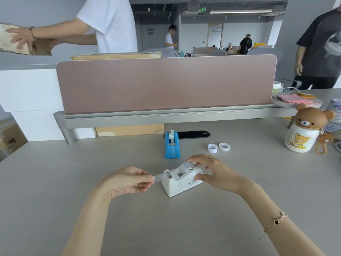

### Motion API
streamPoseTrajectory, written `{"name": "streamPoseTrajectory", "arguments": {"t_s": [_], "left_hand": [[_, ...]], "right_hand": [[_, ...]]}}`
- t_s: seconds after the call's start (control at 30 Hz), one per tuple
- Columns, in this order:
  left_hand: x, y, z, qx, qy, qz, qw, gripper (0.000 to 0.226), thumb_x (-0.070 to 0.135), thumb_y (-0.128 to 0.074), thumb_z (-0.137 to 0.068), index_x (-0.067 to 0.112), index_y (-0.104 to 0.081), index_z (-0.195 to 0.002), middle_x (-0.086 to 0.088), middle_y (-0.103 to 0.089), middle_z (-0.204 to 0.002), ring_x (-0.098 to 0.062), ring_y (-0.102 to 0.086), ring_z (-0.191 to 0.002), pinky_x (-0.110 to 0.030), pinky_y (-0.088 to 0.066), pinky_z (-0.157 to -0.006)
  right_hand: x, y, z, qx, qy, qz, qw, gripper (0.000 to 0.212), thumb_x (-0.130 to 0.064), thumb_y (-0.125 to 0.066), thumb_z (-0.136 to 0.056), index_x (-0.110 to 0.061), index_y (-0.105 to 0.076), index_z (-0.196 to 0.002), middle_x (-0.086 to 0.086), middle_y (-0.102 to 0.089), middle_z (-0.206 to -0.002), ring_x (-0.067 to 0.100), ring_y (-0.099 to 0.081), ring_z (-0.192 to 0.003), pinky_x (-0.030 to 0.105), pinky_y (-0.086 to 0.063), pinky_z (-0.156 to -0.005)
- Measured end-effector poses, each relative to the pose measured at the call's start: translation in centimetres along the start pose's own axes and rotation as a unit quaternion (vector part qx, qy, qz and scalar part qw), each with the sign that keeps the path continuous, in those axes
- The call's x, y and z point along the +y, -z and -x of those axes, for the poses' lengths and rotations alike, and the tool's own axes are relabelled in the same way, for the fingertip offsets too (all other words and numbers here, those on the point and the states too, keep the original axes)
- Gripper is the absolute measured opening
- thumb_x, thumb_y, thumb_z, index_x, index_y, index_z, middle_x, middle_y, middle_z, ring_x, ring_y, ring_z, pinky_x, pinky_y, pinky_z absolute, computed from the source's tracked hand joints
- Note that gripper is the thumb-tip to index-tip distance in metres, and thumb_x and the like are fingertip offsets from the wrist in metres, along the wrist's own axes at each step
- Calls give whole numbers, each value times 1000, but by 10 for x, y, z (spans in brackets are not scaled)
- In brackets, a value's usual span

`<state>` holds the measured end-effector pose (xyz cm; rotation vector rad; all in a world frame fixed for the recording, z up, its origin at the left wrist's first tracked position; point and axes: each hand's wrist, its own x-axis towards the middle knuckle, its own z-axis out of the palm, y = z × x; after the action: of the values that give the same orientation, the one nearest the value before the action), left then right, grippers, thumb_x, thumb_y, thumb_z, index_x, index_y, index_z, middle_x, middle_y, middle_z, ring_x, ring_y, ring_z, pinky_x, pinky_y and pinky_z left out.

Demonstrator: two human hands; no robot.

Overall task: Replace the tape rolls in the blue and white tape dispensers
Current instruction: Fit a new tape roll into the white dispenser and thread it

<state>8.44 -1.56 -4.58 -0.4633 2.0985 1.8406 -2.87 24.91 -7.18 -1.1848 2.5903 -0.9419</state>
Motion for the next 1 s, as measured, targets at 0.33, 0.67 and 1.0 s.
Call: {"name": "streamPoseTrajectory", "arguments": {"t_s": [0.33, 0.67, 1.0], "left_hand": [[-8, -10, -8, 3, 17, -23, 1000, 6, 8, -66, -86, 6, -68, -80, 1, -70, -66, -3, -65, -58, -16, -55, -60], [-10, -27, -13, -15, 12, -101, 995, 5, 15, -69, -84, 12, -69, -81, 5, -72, -71, -1, -65, -60, -14, -54, -60], [-10, -34, -17, -33, 32, -202, 978, 7, 21, -68, -84, 19, -67, -78, 7, -72, -76, 2, -65, -57, -10, -41, -47]], "right_hand": [[-2, 1, 1, 4, 1, 0, 1000, 46, -18, -64, -88, -34, -50, -128, -22, -49, -124, 1, -43, -115, 14, -31, -94], [1, 1, 3, 6, -17, -23, 1000, 52, -17, -57, -92, -40, -43, -137, -28, -43, -139, -5, -38, -124, 11, -32, -98], [7, -2, 2, 16, -20, -19, 999, 51, -18, -59, -93, -37, -44, -137, -22, -51, -132, -17, -45, -108, -3, -32, -87]]}}
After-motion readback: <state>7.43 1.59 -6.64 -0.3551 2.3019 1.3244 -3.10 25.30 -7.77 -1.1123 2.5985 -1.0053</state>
